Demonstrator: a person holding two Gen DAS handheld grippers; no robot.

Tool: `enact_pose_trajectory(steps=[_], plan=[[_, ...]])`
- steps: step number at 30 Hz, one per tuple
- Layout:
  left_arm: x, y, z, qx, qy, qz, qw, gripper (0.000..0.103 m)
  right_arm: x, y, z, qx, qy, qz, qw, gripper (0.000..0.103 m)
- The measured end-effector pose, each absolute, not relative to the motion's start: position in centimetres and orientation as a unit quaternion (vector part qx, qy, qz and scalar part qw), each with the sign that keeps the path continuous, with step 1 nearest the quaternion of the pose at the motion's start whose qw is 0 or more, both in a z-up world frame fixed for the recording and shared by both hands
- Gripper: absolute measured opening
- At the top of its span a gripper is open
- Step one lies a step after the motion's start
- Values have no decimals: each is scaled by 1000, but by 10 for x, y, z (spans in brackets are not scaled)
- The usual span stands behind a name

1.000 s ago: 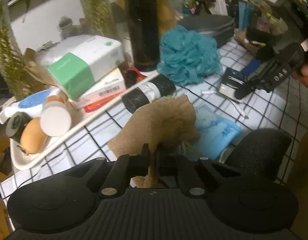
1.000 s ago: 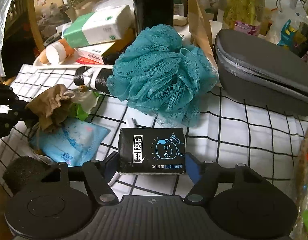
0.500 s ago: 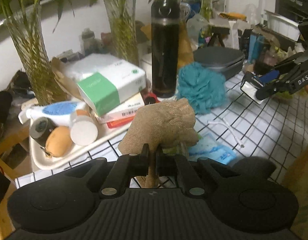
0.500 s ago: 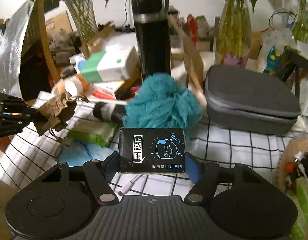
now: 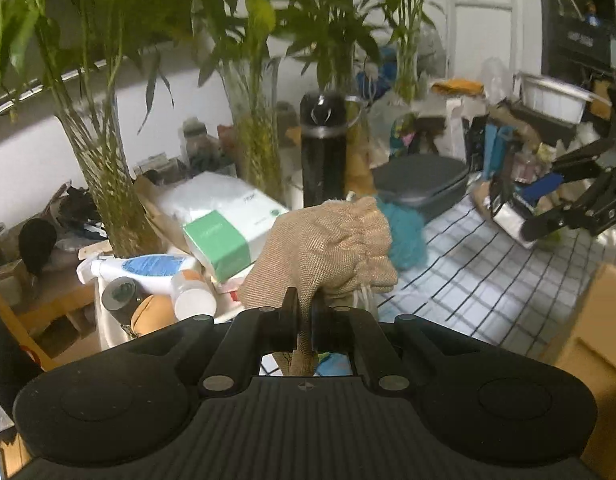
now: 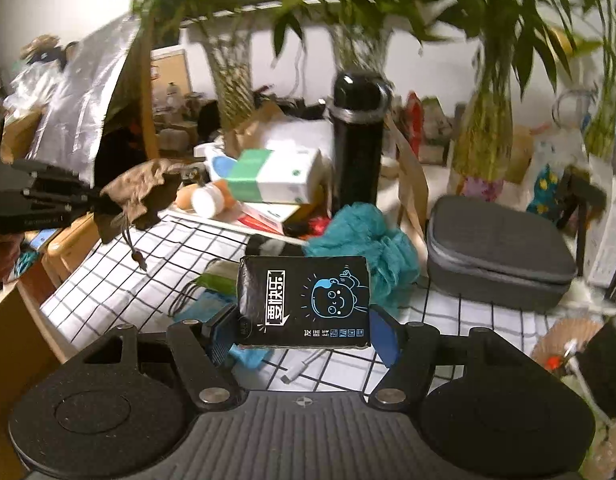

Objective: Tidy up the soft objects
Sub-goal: 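Carry the pouch in the left tool and the pack in the right tool to the box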

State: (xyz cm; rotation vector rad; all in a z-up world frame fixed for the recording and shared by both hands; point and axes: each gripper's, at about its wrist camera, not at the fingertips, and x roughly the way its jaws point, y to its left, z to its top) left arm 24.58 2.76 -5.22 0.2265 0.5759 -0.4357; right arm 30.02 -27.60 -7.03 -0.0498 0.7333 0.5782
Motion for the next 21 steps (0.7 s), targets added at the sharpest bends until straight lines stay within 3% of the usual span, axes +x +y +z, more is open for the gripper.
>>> enact_pose_trajectory(steps=[21], plan=[[141,7,-11,129,250,-210,936,6,200,-283,-30,-44,290,372,881,71]])
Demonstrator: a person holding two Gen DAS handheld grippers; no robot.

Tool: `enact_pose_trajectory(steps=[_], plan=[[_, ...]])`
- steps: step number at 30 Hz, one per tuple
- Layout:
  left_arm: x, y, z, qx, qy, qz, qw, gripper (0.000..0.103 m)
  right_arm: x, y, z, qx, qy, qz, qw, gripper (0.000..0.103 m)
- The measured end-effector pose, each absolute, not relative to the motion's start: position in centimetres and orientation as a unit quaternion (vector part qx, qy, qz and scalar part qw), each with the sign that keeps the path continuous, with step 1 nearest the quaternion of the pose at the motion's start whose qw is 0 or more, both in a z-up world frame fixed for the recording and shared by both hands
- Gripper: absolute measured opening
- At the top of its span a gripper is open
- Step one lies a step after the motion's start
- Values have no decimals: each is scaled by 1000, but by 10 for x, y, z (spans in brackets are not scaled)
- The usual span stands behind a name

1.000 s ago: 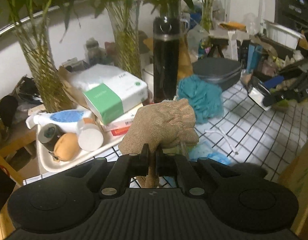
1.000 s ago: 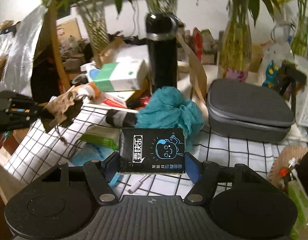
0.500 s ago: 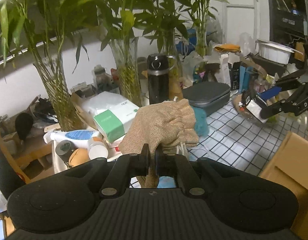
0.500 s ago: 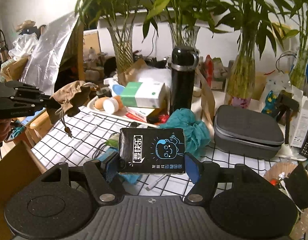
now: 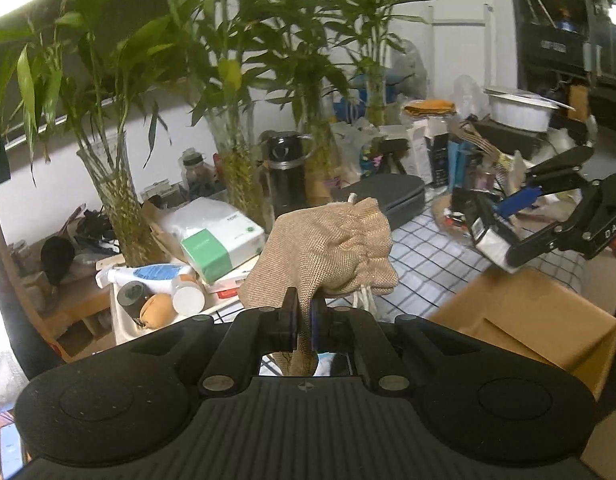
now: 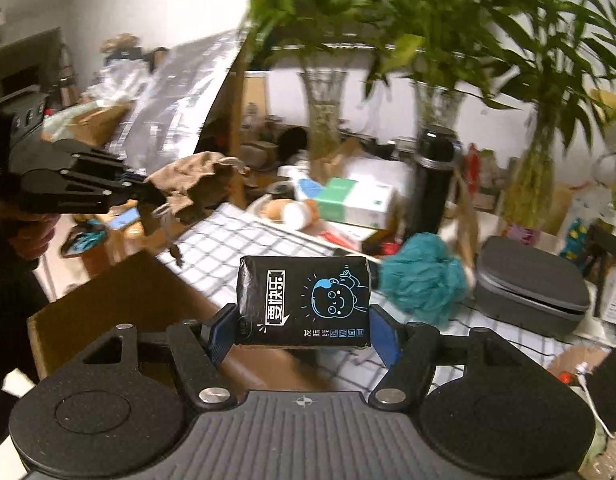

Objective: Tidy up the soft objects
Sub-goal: 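Carry the pouch in the left tool and the pack in the right tool to the box, then open the left tool over the box while the right tool releases the pack inside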

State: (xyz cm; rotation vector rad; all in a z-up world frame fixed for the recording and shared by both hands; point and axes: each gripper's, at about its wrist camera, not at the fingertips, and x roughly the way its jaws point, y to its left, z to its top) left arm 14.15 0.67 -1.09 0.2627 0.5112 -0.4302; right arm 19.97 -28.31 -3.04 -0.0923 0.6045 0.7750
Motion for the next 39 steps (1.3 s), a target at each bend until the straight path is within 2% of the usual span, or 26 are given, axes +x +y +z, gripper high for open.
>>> enact_pose_trajectory(steps=[10,17,22,23,24,25,26,27,39], plan=[[96,-12,-7,155,268,-240,920,7,169,-276,-30,-76,289,419,857,71],[80,-19,-20,151,305,-254,906,7,148,-269,-36,-97,301,457,831,72],[77,-28,-34,157,342,-254,891,11,142,-260,-43,-115,321,474,812,72],[76,-31,-36,165,345,-249,890,16,141,-258,-44,-118,325,475,810,76],[76,-32,-37,172,346,-242,890,31,140,-256,-46,-122,328,475,807,86],[74,-33,-38,176,346,-237,891,38,140,-254,-47,-128,331,472,807,92],[72,-33,-38,177,343,-233,892,52,139,-253,-48,-132,330,470,808,100],[71,-33,-38,175,341,-230,895,59,138,-253,-47,-133,328,470,808,103],[71,-25,-34,138,351,-207,903,63,141,-262,-40,-93,313,440,837,103]])
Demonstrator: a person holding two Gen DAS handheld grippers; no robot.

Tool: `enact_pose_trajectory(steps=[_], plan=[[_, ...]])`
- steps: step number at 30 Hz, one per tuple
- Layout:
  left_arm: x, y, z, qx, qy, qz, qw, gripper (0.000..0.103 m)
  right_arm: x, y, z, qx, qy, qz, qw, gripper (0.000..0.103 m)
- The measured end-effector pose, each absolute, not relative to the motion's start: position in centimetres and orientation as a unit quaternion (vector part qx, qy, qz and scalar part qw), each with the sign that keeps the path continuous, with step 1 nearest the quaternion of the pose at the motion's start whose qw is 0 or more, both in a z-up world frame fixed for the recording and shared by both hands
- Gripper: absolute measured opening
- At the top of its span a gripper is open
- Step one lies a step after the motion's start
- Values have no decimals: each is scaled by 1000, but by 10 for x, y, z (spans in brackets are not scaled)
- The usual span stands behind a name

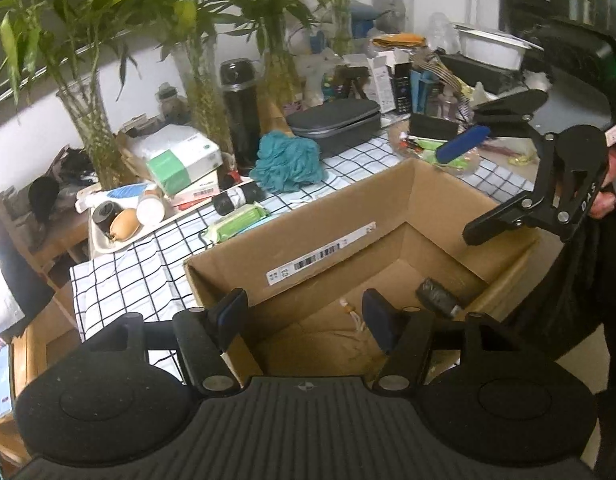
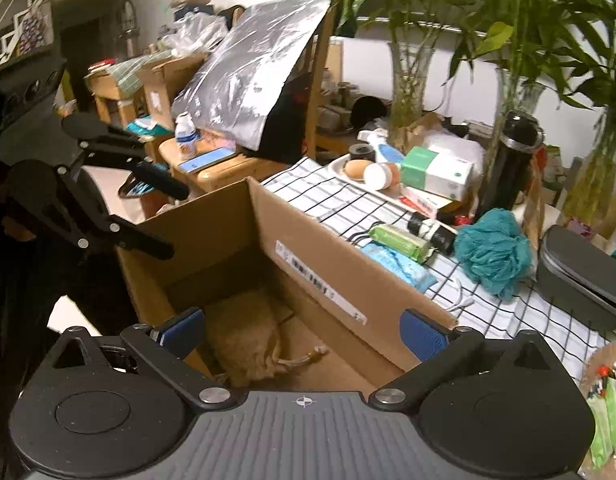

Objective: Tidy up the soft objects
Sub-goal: 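Open the left tool over the box while the right tool releases the pack inside, then move both tools back from the box to the cables beside the wipes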

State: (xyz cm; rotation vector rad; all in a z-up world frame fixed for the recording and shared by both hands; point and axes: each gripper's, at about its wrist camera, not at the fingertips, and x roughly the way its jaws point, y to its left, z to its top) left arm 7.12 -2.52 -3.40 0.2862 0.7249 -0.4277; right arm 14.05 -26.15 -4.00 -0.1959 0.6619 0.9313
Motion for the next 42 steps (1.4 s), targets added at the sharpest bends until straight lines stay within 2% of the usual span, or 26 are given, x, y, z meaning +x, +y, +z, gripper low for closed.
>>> enact_pose_trajectory(steps=[19,42], plan=[[88,-10,-35,111,350,-170,914,63,167,-272,-51,-63,346,339,873,103],[122,20,-31,14,339,-120,933,63,203,-289,-62,5,347,238,907,103]])
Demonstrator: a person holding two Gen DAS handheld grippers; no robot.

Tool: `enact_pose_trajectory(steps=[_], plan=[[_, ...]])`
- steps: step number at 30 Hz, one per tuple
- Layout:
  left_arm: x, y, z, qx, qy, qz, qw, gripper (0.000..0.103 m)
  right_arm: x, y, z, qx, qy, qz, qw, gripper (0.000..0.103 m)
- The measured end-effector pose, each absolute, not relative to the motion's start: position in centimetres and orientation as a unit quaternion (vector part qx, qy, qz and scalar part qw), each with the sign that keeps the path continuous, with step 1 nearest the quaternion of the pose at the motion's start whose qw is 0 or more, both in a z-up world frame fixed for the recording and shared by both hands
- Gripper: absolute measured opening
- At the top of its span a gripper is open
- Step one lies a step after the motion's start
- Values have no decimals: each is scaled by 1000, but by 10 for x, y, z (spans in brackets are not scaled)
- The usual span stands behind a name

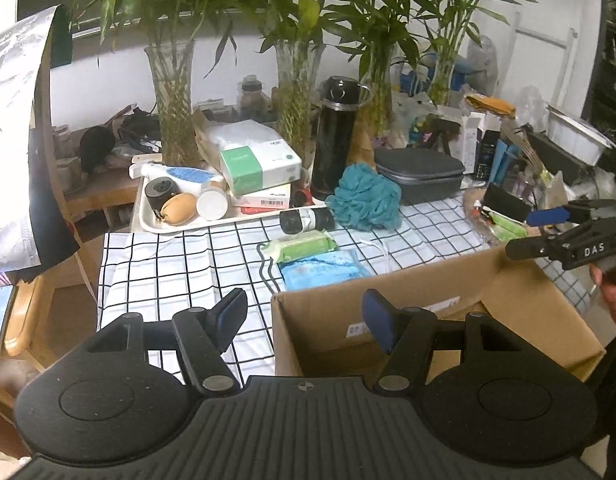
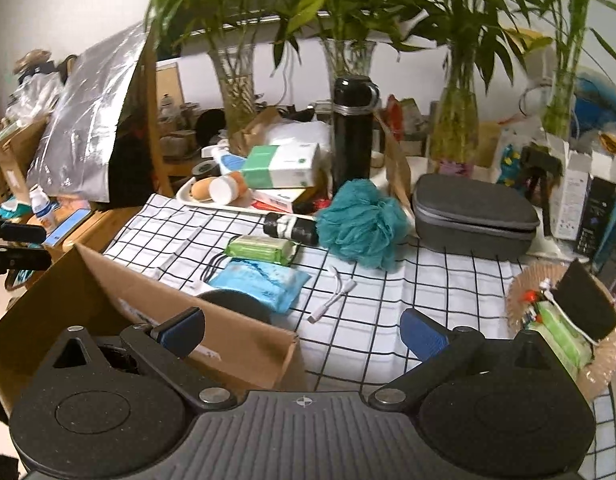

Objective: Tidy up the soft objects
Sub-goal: 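Move both tools back from the box to the cables beside the wipes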

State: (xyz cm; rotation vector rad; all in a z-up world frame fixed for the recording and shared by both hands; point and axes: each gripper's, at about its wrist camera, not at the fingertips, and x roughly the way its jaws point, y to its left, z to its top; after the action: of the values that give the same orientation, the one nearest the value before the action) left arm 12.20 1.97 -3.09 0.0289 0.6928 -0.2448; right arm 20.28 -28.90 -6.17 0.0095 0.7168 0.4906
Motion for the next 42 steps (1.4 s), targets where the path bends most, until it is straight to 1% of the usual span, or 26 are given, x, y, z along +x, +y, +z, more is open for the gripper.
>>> enact_pose_trajectory(steps=[19,24,29,42], plan=[[172,37,-42,28,334,-111,936,63,231,-289,-67,26,342,217,914,103],[192,45,-46,11,345,-115,931,63,241,-294,-69,29,343,211,915,103],[209,44,-53,15,349,-128,928,63,257,-295,-76,21,352,210,912,103],[258,61,-75,-32,372,-145,917,63,291,-292,-96,11,376,218,901,103]])
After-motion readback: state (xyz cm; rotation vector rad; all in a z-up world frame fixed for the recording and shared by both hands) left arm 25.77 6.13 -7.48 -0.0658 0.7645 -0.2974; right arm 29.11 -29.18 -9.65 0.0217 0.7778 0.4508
